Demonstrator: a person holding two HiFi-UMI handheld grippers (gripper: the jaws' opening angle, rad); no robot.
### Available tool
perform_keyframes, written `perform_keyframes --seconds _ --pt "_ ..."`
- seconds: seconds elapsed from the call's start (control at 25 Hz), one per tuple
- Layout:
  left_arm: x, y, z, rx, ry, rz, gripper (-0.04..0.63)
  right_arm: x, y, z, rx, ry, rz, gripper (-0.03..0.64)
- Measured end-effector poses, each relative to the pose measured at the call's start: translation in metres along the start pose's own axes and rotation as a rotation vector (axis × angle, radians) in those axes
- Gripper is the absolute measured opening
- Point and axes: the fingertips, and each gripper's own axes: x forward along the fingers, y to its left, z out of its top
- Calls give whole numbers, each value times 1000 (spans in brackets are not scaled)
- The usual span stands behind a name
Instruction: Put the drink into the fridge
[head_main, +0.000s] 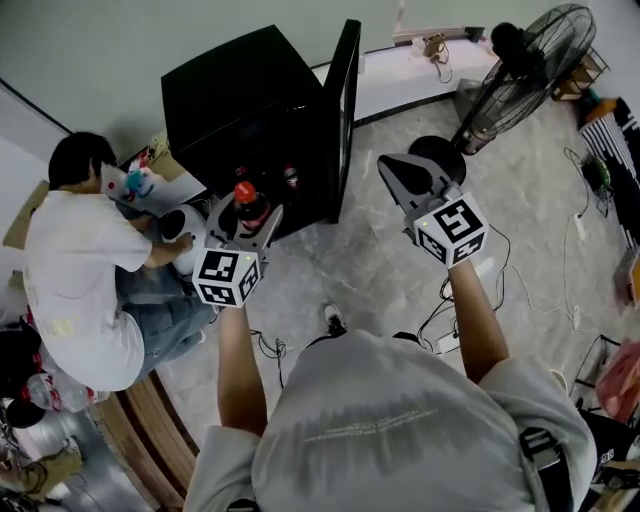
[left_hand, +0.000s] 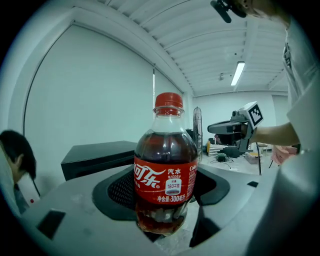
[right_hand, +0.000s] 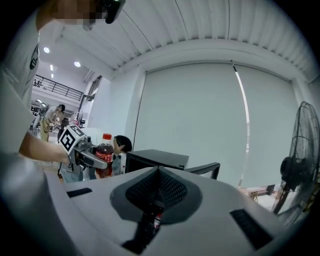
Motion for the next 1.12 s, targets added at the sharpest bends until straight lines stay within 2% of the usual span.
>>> perform_keyframes --seconds 0.2,0.4,0.6,0.84,1.12 --pt "32 25 -19 -36 33 -15 308 38 -18 -18 46 24 -26 2" --pt "68 45 -53 -87 69 1 308 75 -28 -53 69 88 20 0" --pt "116 72 -81 -100 86 71 308 112 -48 -90 65 127 95 0" --pt "167 98 -119 -83 145 126 308 151 -82 -121 88 139 117 2" --pt "219 127 -154 -148 137 206 308 173 -105 -153 86 173 139 2"
